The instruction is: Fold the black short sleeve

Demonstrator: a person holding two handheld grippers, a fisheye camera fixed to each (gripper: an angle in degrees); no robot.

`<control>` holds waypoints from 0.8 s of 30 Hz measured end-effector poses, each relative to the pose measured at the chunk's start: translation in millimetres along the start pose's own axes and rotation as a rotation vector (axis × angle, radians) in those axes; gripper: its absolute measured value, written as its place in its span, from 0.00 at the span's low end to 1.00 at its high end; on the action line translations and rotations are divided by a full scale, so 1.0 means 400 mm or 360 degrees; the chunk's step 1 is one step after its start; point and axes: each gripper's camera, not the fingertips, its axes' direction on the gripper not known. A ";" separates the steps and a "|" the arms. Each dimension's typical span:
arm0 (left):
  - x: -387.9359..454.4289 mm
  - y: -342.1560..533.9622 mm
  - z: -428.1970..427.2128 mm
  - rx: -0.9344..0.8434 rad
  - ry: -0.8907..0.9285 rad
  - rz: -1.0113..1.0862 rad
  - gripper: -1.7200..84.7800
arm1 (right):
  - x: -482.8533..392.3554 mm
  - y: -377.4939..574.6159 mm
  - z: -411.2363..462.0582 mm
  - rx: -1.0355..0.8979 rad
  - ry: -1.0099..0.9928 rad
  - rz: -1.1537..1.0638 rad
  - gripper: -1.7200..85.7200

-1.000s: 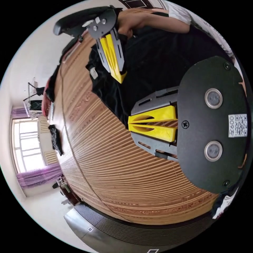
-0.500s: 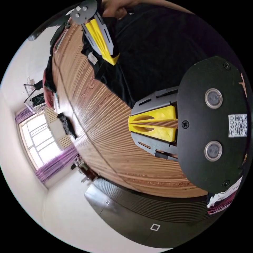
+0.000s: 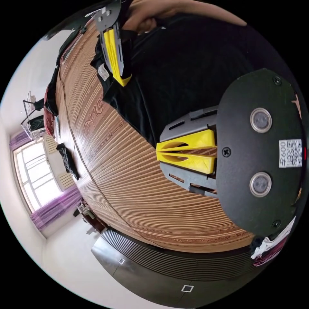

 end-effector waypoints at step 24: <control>-0.319 -0.042 -0.103 0.0098 0.0427 -0.0175 0.03 | -0.222 0.031 -0.165 -0.0110 -0.0182 -0.0128 0.03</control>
